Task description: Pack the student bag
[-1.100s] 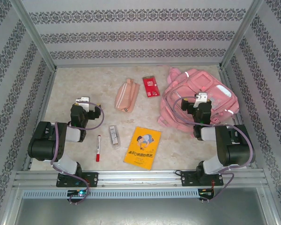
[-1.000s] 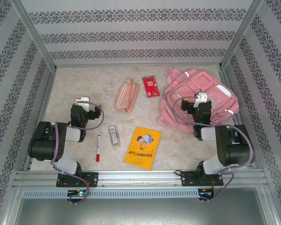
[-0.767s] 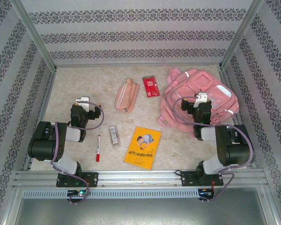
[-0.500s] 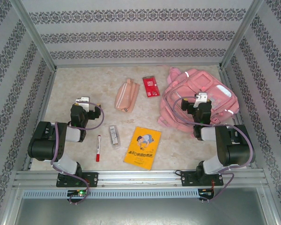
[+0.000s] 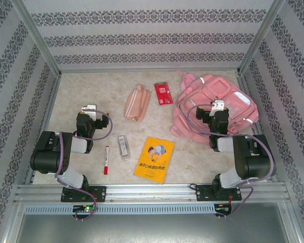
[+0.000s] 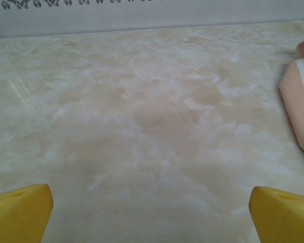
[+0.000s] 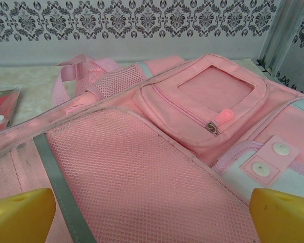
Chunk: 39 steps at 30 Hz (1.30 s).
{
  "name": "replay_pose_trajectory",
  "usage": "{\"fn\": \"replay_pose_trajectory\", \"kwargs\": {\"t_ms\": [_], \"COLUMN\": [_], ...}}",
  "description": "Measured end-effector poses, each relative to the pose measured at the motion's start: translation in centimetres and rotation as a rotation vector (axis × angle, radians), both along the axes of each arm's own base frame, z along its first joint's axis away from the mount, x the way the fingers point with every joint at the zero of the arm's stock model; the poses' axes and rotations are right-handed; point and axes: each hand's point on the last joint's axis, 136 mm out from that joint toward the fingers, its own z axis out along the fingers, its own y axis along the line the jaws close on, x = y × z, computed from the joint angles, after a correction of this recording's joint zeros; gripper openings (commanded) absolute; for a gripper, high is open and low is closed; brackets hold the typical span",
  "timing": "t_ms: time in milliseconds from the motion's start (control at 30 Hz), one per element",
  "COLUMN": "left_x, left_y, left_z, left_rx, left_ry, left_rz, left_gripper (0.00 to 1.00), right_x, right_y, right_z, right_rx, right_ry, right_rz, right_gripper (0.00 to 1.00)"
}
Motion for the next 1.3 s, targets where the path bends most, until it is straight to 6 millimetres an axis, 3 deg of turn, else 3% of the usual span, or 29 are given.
{"fn": "replay_pose_trajectory", "kwargs": {"t_ms": [167,233,367,433,500,567,667,800,933,1033,1167,1300], "left_x": [-1.8,-2.0,-1.3,-1.3,-1.7,-1.9,-2.3,-3.3,-4.1,-4.1,-4.5,-6.4], "left_y": [1.5,2.0,2.2,2.2,1.6,0.5,-1.9,-5.9,-10.3,-13.3,-16.8,-19.3], "left_z": [1.6,4.2,11.5,14.2,15.6,15.3,12.9,8.7,7.1,5.9,3.8,2.0], "left_rx": [0.005,-0.008,-0.106,-0.179,-0.246,-0.302,-0.398,-0.458,-0.437,-0.391,-0.349,-0.324], "left_ry": [-0.023,-0.054,-0.141,-0.156,-0.140,-0.091,0.038,0.276,0.440,0.545,0.679,0.795], "left_rz": [0.094,0.128,0.171,0.187,0.172,0.128,0.036,-0.086,-0.213,-0.281,-0.346,-0.405], "left_gripper": [0.99,0.99,0.99,0.99,0.99,0.99,1.00,0.99,1.00,1.00,1.00,1.00], "right_x": [-1.1,-1.5,-2.0,-2.2,-2.5,-2.9,-3.6,-4.1,-5.3,-6.3,-7.8,-10.1], "right_y": [-0.8,-1.1,-1.2,-0.8,-0.2,0.5,2.8,9.2,15.1,18.3,20.5,20.1], "right_z": [0.8,2.6,7.0,7.8,7.5,6.6,5.5,5.5,4.9,3.8,2.8,1.7], "right_rx": [0.002,0.035,0.163,0.224,0.275,0.319,0.358,0.371,0.367,0.353,0.325,0.315], "right_ry": [0.038,0.030,-0.019,-0.007,0.035,0.096,0.201,0.336,0.449,0.552,0.672,0.787], "right_rz": [-0.048,-0.076,-0.104,-0.100,-0.089,-0.071,-0.009,0.172,0.341,0.426,0.470,0.422], "right_gripper": [0.98,0.98,0.98,0.98,0.98,0.97,0.96,0.88,0.82,0.74,0.74,0.74]}}
